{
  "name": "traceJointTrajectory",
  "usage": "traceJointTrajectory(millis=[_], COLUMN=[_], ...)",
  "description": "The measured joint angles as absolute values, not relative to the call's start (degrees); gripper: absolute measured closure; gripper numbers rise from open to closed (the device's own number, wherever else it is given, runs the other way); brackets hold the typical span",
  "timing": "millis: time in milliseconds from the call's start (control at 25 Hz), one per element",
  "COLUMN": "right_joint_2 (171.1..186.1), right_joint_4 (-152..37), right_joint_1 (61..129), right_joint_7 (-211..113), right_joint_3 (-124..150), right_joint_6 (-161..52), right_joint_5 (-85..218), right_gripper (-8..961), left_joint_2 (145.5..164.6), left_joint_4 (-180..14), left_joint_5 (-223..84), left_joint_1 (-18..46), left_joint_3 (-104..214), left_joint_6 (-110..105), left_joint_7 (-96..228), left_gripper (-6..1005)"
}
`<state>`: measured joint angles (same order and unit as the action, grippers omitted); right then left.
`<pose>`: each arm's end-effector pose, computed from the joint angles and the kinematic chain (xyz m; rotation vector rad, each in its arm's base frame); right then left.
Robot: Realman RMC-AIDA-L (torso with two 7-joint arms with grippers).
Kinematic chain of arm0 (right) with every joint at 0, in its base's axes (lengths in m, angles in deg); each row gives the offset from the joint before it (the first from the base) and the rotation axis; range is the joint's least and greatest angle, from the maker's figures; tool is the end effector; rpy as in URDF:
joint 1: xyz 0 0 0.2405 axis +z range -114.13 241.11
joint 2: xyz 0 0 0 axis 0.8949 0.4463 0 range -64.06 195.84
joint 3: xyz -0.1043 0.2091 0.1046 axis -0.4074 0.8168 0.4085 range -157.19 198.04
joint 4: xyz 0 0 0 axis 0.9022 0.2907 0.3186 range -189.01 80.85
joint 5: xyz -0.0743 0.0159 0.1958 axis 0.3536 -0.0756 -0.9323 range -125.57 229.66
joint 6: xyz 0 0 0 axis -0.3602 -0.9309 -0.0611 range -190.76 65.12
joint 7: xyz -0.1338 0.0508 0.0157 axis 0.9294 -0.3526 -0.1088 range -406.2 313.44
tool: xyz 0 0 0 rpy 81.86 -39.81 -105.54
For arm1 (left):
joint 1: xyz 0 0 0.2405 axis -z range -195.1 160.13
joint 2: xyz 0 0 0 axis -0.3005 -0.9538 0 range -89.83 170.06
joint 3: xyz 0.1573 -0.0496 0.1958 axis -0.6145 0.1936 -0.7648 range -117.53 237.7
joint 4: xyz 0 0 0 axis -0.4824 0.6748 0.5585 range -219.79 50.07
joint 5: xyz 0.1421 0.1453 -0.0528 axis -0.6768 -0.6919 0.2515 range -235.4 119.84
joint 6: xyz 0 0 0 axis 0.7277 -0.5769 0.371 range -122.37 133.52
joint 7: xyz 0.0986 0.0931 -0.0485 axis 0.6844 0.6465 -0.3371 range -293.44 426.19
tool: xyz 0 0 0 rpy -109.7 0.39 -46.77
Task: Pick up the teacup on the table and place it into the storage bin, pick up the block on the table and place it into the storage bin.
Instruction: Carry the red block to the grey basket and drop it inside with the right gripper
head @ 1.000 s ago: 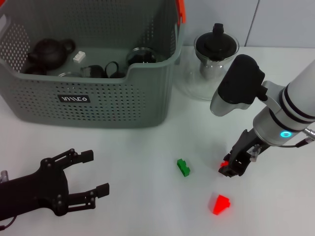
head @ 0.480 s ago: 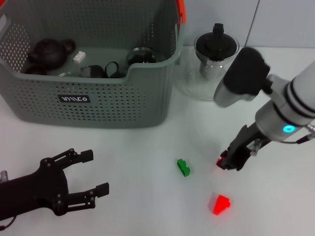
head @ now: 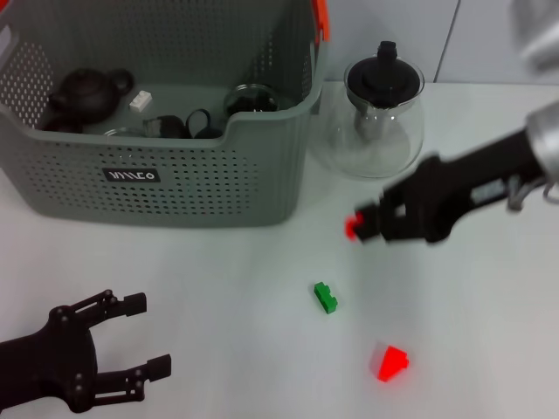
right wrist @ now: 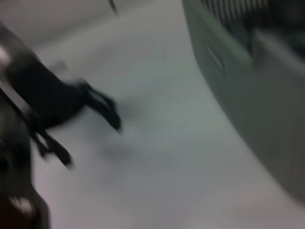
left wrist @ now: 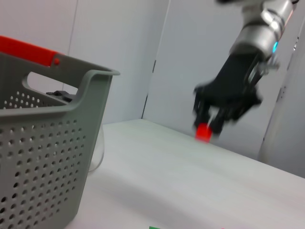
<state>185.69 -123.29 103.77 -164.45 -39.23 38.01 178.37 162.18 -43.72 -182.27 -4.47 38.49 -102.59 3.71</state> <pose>0.1381 0.3523 0.0187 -3.0597 0.5678 0.1050 -0.3310 0.2032 0.0159 -2.6342 -0.6368 -0.8203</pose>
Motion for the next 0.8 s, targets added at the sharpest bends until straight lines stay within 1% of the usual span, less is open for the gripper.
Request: traceJointTrajectory(millis=[200,360,400,560,720,800], right_joint_2=[185.30,185.90,186.09,186.09,185.89,185.63], right_joint_4=[-123.6,-120.5,-119.0,-111.0,-98.5,-90.7], right_joint_1=[105.0,107.9,109.3,116.2,125.1,130.8], right_joint_7=[-160.6,-159.5,-159.1,-158.9,-160.0,-161.5], right_joint_3=[-30.9,-32.5,-33.9,-40.4,-46.8,-47.3], right_joint_6=[36.3,24.4,20.9,7.6,-6.2,-12.3], right_joint_5=[164.5,159.5,159.1,159.2,161.8,164.9], right_gripper=[758,758,758,758,758,758], left_joint_2=[162.19,162.22,162.25,162.36,162.52,162.55], left_joint_4=[-43.7,-43.9,-44.0,-44.1,-44.3,-44.4], left_joint_5=[-182.3,-182.2,-182.2,-182.1,-182.0,-182.0], left_joint_1=[-4.1,-4.0,-3.9,-3.9,-3.6,-3.1], left_joint_3=[38.8,38.8,38.8,38.8,38.8,38.7], left_joint_6=[-102.8,-102.7,-102.7,-102.7,-102.7,-102.8], left_joint_7=[3.8,3.9,3.9,4.0,4.0,3.9], left_gripper=[79,79,79,79,79,79])
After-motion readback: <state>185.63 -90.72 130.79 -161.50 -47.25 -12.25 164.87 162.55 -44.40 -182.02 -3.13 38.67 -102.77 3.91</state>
